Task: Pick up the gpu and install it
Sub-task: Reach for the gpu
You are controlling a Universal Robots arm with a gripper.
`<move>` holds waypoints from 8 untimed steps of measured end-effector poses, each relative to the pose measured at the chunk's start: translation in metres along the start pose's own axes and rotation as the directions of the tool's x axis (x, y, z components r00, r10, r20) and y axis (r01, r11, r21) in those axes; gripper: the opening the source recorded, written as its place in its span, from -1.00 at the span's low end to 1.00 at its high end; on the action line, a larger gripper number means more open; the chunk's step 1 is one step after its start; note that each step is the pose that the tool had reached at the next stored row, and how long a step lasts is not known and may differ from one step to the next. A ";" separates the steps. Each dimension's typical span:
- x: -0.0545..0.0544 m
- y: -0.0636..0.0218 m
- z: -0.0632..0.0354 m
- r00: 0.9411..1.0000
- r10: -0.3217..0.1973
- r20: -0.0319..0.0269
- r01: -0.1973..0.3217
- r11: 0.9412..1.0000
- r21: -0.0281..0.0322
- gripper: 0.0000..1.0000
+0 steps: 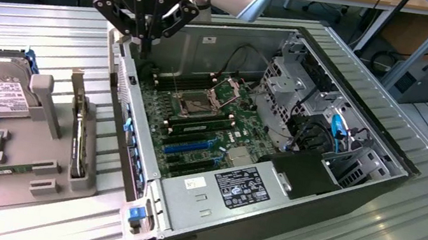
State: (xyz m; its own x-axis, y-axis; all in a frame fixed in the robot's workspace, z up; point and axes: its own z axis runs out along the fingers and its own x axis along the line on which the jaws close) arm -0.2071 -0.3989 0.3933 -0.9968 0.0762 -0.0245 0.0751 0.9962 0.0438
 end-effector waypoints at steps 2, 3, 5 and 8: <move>0.001 -0.0001 0.0000 1.000 0.000 0.000 0.000 1.000 0.000 -0.79; 0.001 -0.0001 0.0000 1.000 0.000 0.000 0.000 1.000 0.000 -0.79; 0.001 -0.0001 -0.0001 1.000 0.000 0.000 0.000 1.000 0.000 -0.79; 0.002 -0.0001 -0.0001 1.000 0.000 0.000 0.000 1.000 0.000 -0.79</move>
State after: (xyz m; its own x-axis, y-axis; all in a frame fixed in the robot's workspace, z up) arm -0.2089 -0.3989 0.3933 -0.9968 0.0762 -0.0245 0.0751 0.9962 0.0437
